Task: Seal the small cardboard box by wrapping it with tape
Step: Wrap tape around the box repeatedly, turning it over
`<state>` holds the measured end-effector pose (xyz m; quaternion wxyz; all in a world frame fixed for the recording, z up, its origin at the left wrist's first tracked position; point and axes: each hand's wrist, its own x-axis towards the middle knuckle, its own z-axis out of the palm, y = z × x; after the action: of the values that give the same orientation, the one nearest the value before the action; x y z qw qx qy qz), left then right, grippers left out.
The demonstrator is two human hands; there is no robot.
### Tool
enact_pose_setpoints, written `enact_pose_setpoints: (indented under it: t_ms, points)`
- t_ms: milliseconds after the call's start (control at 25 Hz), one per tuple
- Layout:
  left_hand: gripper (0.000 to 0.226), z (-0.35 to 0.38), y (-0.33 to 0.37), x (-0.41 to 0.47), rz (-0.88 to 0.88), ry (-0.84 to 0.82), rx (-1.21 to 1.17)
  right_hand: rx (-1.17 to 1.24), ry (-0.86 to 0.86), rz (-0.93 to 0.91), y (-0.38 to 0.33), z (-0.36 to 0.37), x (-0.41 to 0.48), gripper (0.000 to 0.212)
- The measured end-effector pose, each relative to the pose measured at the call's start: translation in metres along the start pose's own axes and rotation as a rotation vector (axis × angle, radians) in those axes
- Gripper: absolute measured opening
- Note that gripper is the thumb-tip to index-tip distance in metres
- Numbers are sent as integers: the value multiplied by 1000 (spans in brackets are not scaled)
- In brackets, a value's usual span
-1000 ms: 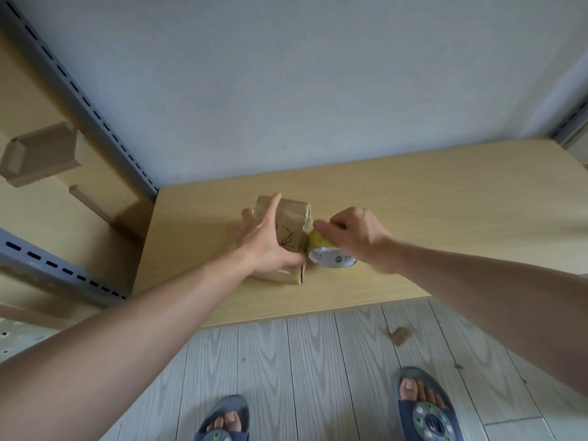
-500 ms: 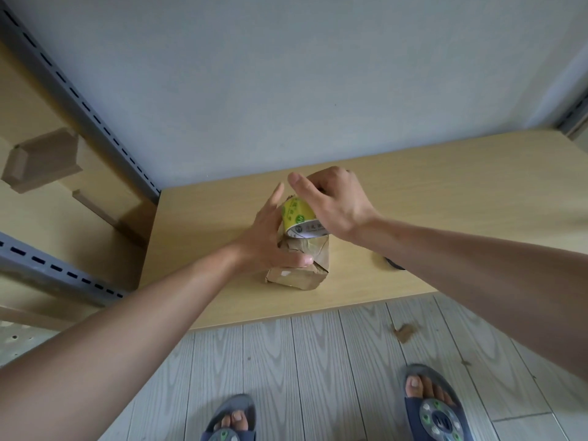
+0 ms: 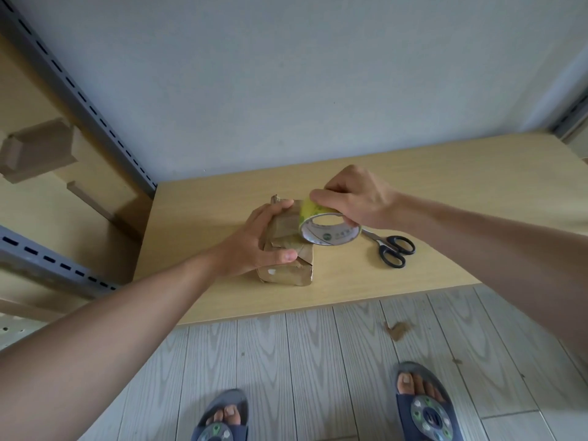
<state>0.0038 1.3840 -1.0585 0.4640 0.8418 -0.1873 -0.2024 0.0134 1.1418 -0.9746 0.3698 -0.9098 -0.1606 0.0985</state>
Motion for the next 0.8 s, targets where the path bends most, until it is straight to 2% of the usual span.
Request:
enact_pose_setpoints:
  t_ms: [280, 440, 600, 720, 800]
  points:
    - [85, -1, 1, 0, 17, -11, 88, -130, -32, 138, 54, 0, -27, 55]
    - [86, -4, 0, -2, -2, -39, 88, -177, -31, 161, 55, 14, -28, 50]
    - [88, -5, 1, -2, -9, -61, 106, -164, -44, 258, 58, 27, -28, 49]
    - [100, -14, 11, 0, -34, -54, 162, -137, -21, 290, 57, 36, -25, 49]
    - [109, -11, 33, 5, -119, 13, 317, -138, -4, 311, 55, 40, -22, 50]
